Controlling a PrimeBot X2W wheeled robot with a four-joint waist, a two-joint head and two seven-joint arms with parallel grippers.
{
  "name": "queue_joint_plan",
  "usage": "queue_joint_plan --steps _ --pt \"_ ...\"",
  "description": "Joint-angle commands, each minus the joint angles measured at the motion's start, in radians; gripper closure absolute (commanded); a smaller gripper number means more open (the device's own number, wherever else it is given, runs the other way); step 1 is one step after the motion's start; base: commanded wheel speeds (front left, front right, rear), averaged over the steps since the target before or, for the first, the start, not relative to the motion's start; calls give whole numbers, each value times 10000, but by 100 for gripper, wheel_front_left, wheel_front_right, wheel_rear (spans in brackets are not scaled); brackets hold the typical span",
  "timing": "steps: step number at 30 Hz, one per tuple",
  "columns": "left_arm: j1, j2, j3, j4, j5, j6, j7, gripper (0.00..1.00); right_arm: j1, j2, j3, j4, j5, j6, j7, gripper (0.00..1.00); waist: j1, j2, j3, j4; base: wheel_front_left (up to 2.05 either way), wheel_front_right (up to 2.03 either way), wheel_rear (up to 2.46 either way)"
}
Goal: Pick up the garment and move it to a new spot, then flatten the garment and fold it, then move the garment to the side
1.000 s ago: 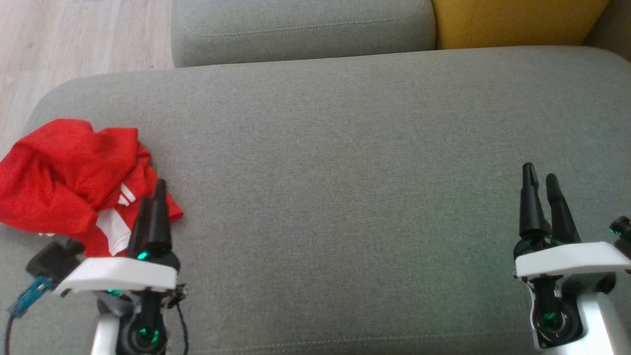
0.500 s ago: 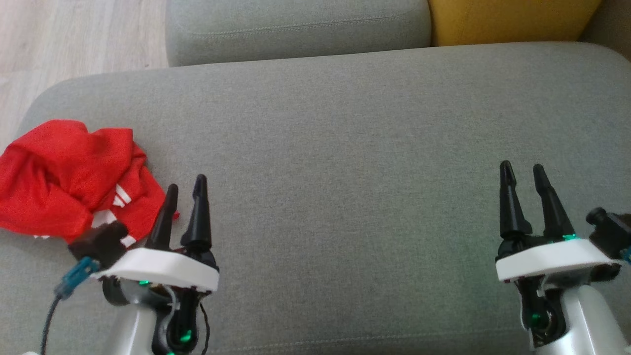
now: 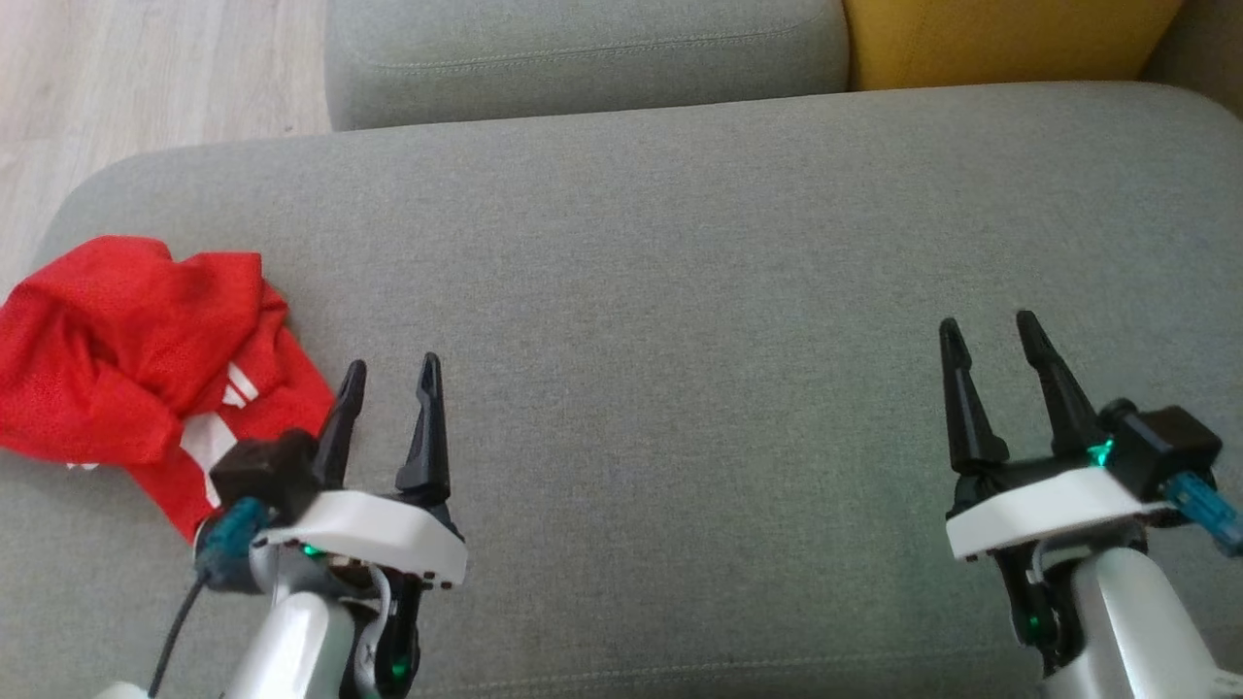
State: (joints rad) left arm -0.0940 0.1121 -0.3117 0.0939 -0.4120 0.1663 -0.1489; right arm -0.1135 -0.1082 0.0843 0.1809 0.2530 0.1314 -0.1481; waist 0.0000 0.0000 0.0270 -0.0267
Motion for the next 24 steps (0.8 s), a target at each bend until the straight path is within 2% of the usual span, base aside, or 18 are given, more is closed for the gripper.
queue_joint_plan --steps 1,16,21,24 --pt "-645 246 119 -316 369 217 -158 0 -564 -162 199 -315 -392 -5 -158 0 0 0 5 10 0 0 0" --pt "-987 871 -1043 106 1980 1501 -567 0 -682 -38 401 -108 -2308 -6 -571 0 0 0 7 50 0 0 0" --pt "-1031 823 -1226 -33 2120 1668 -713 0 -698 118 426 -100 -2502 -7 -717 0 0 0 -8 80 0 0 0" --pt "-900 599 -936 -188 1873 1517 -800 0 -684 240 415 -61 -2206 -7 -806 0 0 0 -24 107 0 0 0"
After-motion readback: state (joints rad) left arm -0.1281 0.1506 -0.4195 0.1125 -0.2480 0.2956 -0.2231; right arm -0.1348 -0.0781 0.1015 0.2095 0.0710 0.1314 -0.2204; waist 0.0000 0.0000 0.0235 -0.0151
